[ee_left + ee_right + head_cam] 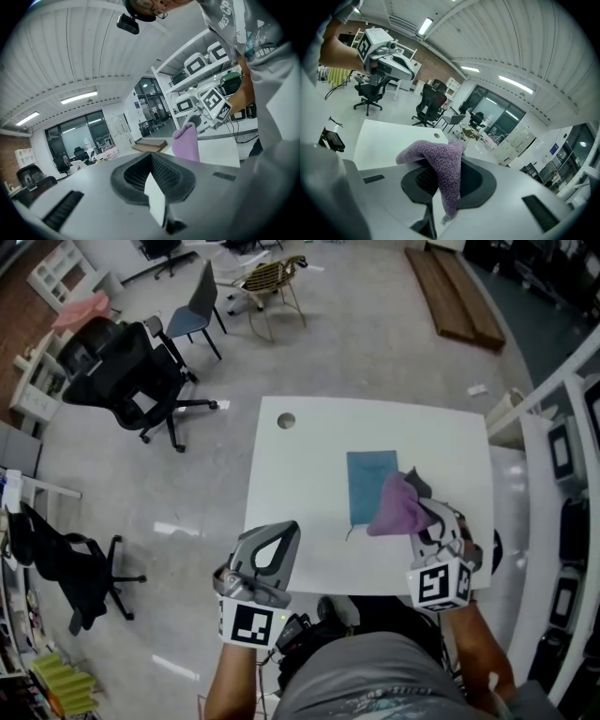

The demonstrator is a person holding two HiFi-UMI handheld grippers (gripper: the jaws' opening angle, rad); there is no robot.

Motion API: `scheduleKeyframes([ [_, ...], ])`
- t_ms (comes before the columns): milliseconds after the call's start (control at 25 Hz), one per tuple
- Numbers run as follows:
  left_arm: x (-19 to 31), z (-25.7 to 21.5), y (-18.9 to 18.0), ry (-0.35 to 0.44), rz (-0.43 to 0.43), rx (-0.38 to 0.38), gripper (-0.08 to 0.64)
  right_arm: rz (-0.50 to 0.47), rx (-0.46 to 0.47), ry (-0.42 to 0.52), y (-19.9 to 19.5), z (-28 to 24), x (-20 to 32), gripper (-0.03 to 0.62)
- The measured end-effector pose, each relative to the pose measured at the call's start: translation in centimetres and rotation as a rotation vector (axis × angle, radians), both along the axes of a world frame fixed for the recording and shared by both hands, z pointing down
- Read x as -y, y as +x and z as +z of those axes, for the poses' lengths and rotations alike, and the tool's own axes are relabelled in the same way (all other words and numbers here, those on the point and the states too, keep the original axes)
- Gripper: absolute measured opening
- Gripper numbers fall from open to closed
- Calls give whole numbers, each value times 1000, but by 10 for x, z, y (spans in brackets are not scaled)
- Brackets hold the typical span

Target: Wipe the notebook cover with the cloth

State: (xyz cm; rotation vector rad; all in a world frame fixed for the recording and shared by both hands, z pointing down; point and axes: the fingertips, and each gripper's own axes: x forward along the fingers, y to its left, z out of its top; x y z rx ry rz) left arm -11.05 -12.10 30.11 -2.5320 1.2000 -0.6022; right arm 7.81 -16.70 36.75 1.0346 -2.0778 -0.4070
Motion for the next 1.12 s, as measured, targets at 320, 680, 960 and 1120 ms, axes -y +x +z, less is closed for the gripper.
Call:
scheduleKeyframes([
  [320, -17, -40, -8, 40, 14, -17, 2, 24, 54, 106, 1, -73, -19, 81],
  [680, -41, -84, -17, 111, 22, -33, 2, 8, 115, 207, -5, -147, -53, 81],
  [960, -67, -117, -21, 180, 31, -46, 2, -26, 143, 254, -10, -192, -86, 80],
  [1120, -77, -126, -23, 198, 26, -58, 2, -37, 108, 242, -13, -199, -99, 75],
])
